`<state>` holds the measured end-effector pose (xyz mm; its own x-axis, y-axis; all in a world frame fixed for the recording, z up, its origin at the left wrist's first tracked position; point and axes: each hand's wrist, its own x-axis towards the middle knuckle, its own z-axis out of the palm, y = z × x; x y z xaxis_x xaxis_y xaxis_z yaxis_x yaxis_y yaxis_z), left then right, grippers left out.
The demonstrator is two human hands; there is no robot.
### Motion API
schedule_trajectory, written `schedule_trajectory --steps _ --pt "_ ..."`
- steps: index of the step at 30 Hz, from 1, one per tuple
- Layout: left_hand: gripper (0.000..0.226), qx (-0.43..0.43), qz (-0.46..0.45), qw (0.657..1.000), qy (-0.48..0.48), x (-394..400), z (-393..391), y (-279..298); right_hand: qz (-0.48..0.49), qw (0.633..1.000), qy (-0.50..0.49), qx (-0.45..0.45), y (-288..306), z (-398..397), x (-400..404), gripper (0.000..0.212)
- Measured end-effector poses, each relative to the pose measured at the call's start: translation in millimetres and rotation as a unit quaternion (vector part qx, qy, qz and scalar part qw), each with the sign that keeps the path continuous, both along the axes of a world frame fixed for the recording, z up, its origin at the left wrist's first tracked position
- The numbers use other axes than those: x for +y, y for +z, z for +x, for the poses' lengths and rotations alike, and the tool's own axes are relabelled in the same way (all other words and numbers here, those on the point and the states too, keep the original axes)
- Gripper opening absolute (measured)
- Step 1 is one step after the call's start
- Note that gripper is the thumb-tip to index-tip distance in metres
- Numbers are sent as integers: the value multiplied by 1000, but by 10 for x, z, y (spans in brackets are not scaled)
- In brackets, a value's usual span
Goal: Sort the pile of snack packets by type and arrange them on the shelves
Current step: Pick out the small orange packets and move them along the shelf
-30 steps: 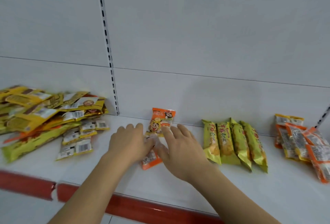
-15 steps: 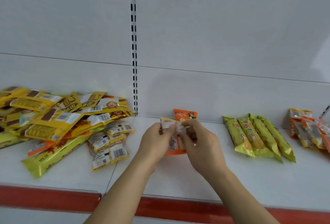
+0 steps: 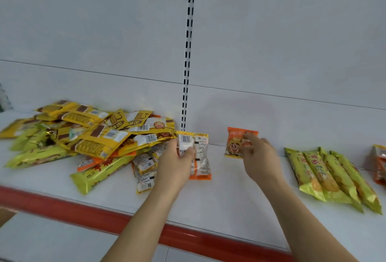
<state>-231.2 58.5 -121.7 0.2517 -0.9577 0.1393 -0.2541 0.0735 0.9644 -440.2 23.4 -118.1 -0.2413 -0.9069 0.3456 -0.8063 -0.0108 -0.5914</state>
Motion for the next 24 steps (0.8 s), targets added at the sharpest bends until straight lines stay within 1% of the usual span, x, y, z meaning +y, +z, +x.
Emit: schedule_trajectory --steps 2,3,4,5,6,8,9,10,12,13,14,15,16,17,19,21,23,24 --pt "13 0 -13 999 31 12 19 25 -107 987 36 -111 79 106 209 34" --pt "14 3 -22 999 45 25 14 43 -137 975 73 -156 112 198 327 32" --pt "13 9 -25 998 50 39 10 51 -147 965 121 -179 126 309 436 32" --pt "13 25 -29 998 43 75 -2 70 -143 959 172 -175 107 431 527 34" --pt "19 51 -28 998 28 125 -15 89 -133 954 217 -158 64 550 596 38" --pt "37 95 -23 995 -10 249 -19 111 -132 944 276 -121 -36 740 667 41" --pt "40 95 -31 995 -14 299 5 108 -146 939 292 -108 -72 805 677 39" --pt "36 81 -43 996 -2 330 58 96 -154 934 303 -114 -86 856 681 37" --pt "25 48 -60 996 47 385 239 85 -131 935 288 -163 -81 913 660 33" --pt "22 40 -65 994 72 413 351 93 -106 943 261 -176 -79 936 633 32" --pt "21 36 -68 993 93 428 473 91 -68 957 230 -161 -81 966 595 32" --pt "20 33 -70 991 105 451 585 100 -19 972 206 -112 -89 1010 560 32" --pt "21 27 -71 991 114 470 699 100 31 979 194 -54 -101 1081 538 35" --pt "21 20 -71 990 119 486 806 101 74 980 187 -6 -107 1179 533 39" --pt "23 -1 -70 989 128 485 999 73 122 977 171 43 -123 1416 527 49" --pt "25 -24 -59 990 124 470 1156 37 143 977 145 70 -120 1642 485 50" --pt "24 -42 -46 993 99 475 1264 5 175 975 132 44 -84 1789 450 39" --pt "22 -51 -44 994 83 479 1305 -16 184 975 124 27 -57 1821 441 37"
